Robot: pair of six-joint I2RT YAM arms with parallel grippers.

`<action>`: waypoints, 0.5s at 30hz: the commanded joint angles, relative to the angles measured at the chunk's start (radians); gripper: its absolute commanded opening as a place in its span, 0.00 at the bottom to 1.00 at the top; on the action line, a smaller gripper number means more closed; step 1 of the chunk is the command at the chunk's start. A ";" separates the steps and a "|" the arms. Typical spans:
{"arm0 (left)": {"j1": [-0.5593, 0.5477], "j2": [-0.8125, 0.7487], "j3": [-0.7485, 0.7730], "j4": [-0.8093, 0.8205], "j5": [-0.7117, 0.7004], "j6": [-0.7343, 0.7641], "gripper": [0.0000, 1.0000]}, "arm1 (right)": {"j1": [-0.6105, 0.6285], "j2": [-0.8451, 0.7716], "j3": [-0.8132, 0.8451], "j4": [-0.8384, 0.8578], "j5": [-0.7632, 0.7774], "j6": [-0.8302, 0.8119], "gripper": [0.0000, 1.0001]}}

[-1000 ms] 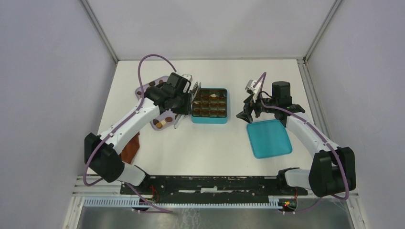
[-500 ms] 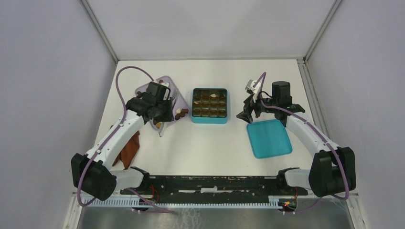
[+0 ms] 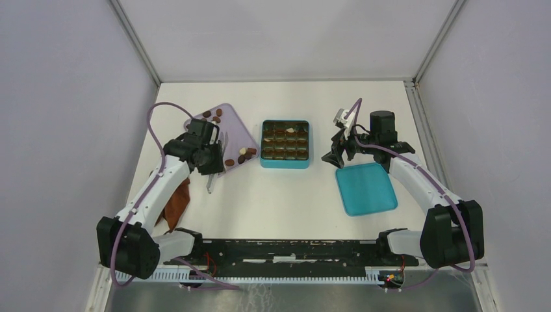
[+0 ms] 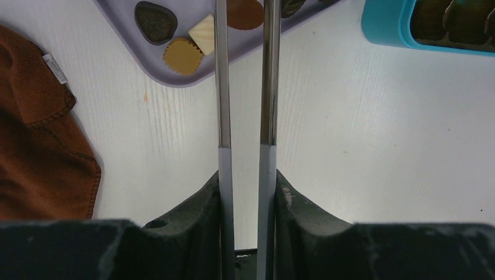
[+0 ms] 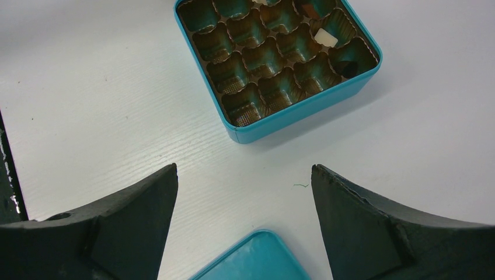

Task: Pack the chocolate
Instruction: Pick up the fake chocolate from the plate.

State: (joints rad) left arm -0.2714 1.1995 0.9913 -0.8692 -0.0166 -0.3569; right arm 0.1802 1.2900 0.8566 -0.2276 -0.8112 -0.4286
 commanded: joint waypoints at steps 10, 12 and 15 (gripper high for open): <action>0.033 0.070 0.029 -0.028 -0.001 0.010 0.38 | -0.004 -0.004 0.045 0.017 -0.023 -0.015 0.90; 0.035 0.084 0.030 -0.029 -0.002 0.011 0.38 | -0.004 -0.004 0.046 0.017 -0.023 -0.015 0.90; 0.037 0.103 0.032 -0.033 -0.012 0.013 0.39 | -0.004 -0.005 0.045 0.017 -0.023 -0.015 0.90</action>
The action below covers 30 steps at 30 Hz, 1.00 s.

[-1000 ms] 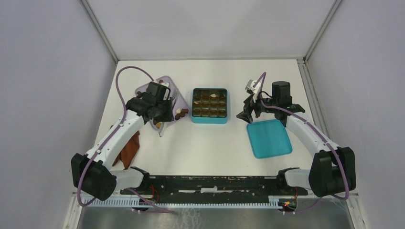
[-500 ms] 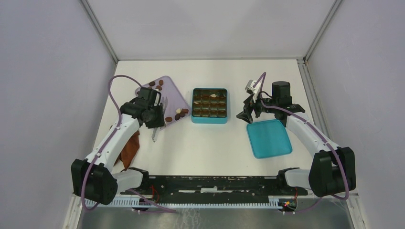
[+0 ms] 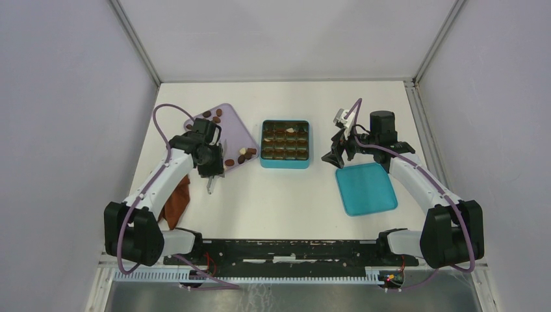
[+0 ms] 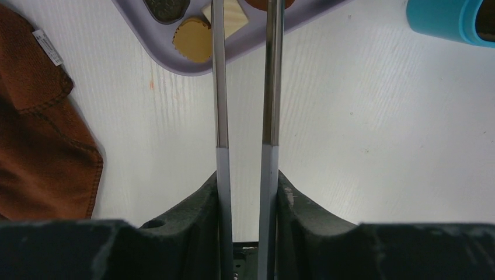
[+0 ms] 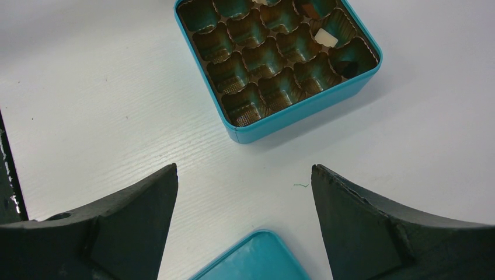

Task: Pack the chocolate
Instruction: Pick up the fake chocolate from the plate.

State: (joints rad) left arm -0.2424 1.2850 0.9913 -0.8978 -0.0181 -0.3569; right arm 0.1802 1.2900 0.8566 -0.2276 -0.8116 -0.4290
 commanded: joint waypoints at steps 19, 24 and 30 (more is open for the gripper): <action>0.012 -0.036 0.074 -0.039 -0.016 0.017 0.40 | -0.005 -0.002 0.045 0.015 -0.027 -0.014 0.90; 0.015 -0.042 0.058 -0.051 -0.037 0.019 0.41 | -0.005 -0.005 0.047 0.016 -0.027 -0.014 0.90; 0.028 -0.037 0.024 -0.053 -0.061 0.018 0.41 | -0.005 -0.009 0.049 0.013 -0.031 -0.017 0.90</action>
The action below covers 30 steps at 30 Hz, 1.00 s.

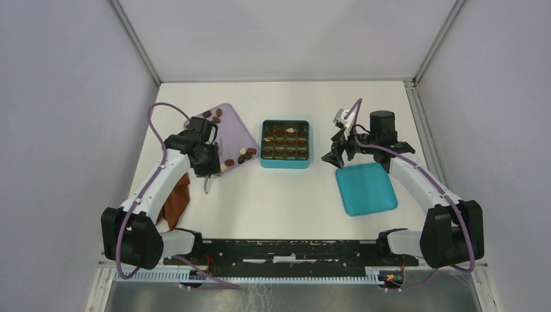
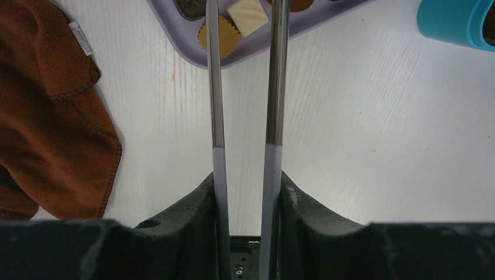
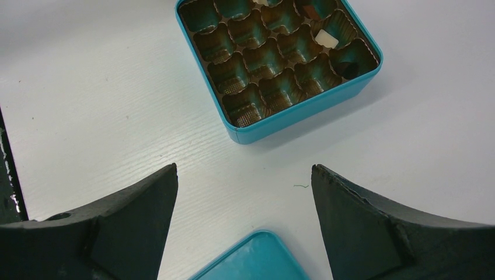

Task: Pack the chocolate
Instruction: Pick up the fake chocolate from the plate.

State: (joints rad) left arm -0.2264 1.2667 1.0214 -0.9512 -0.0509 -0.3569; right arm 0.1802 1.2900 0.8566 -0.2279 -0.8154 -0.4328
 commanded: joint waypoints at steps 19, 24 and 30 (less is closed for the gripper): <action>0.022 0.063 -0.003 0.031 0.004 0.036 0.44 | -0.004 -0.019 0.048 0.013 -0.033 -0.015 0.90; 0.033 0.097 -0.001 0.052 0.018 0.044 0.44 | -0.004 -0.020 0.050 0.010 -0.028 -0.017 0.90; 0.045 0.140 0.024 0.061 0.023 0.051 0.44 | -0.004 -0.017 0.050 0.011 -0.030 -0.017 0.90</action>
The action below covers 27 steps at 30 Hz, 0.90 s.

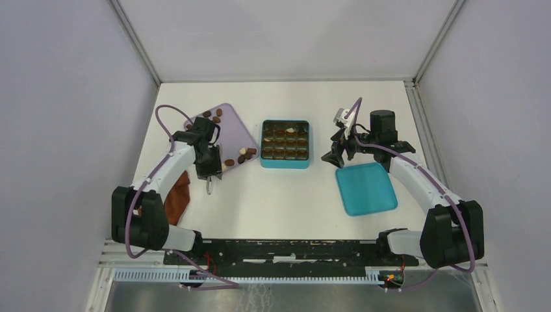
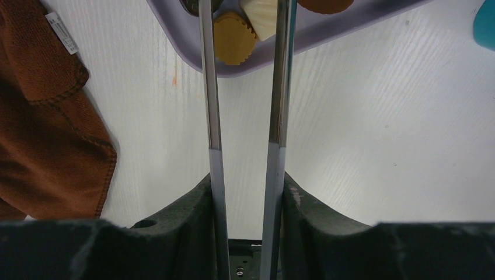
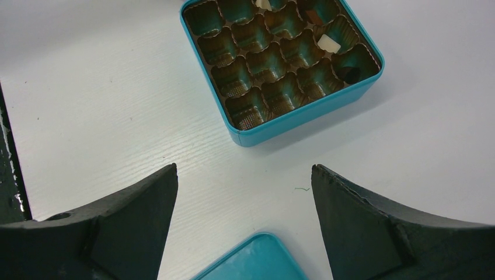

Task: Pack the chocolate
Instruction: Pick up the fake chocolate from the plate.

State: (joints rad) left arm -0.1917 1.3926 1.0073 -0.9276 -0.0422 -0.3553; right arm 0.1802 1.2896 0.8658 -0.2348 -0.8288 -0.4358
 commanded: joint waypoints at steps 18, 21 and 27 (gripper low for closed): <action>0.022 0.058 0.102 0.018 0.035 0.074 0.14 | -0.004 -0.019 0.041 0.018 -0.013 -0.015 0.90; 0.023 0.040 0.105 0.015 0.038 0.074 0.02 | -0.004 -0.021 0.041 0.019 -0.013 -0.015 0.90; 0.023 -0.005 0.119 0.029 0.094 0.074 0.02 | -0.004 -0.021 0.041 0.018 -0.013 -0.014 0.90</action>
State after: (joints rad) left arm -0.1741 1.4509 1.0725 -0.9192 0.0051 -0.3195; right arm 0.1802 1.2896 0.8658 -0.2348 -0.8295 -0.4362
